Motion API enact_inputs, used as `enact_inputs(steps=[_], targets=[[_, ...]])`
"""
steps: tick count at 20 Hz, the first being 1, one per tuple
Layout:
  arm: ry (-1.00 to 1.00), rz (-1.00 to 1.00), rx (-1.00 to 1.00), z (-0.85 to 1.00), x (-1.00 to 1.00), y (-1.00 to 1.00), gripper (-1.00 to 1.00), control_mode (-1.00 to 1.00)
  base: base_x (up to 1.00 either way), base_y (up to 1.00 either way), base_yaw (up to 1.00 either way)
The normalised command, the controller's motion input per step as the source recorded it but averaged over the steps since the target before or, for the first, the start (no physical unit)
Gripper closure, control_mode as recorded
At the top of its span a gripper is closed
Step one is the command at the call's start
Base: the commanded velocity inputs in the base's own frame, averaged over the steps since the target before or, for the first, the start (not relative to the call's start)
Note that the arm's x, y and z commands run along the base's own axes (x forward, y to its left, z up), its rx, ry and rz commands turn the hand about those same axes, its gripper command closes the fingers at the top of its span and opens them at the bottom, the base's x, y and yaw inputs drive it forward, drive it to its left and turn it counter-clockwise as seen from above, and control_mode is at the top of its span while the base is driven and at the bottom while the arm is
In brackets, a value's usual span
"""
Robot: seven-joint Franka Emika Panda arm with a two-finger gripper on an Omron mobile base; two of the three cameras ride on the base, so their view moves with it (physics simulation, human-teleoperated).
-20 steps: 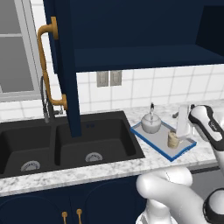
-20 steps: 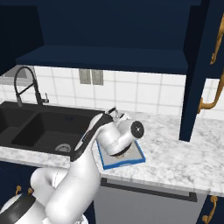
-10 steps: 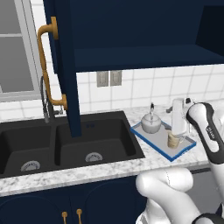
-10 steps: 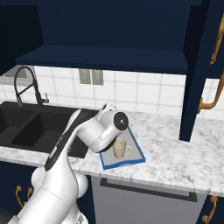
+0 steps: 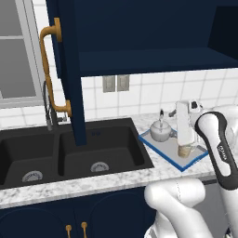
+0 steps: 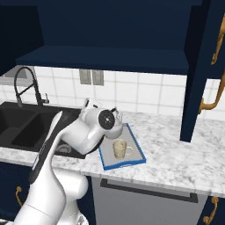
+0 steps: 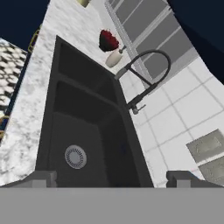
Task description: Pick the kettle from the counter and place it on the tray. Then pick the mug from the cabinet and place it on the tray. Then close the cabinet doors.
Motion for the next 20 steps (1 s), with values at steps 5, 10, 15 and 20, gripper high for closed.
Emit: enact_inputs(steps=[5, 10, 15, 20], targets=[[-0.02, 0.14, -0.08, 0.13, -0.13, 0.32, -1.0, -1.0, 0.0, 0.0, 0.0], [-0.03, 0.14, -0.05, 0.19, -0.03, 0.47, -1.0, -1.0, 0.0, 0.0, 0.0], [-0.18, 0.15, -0.07, 0.27, -0.13, 0.41, -1.0, -1.0, 0.0, 0.0, 0.0], [-0.2, 0.0, -0.19, 0.23, -0.32, -0.01, -1.0, -1.0, 0.0, 0.0, 0.0]])
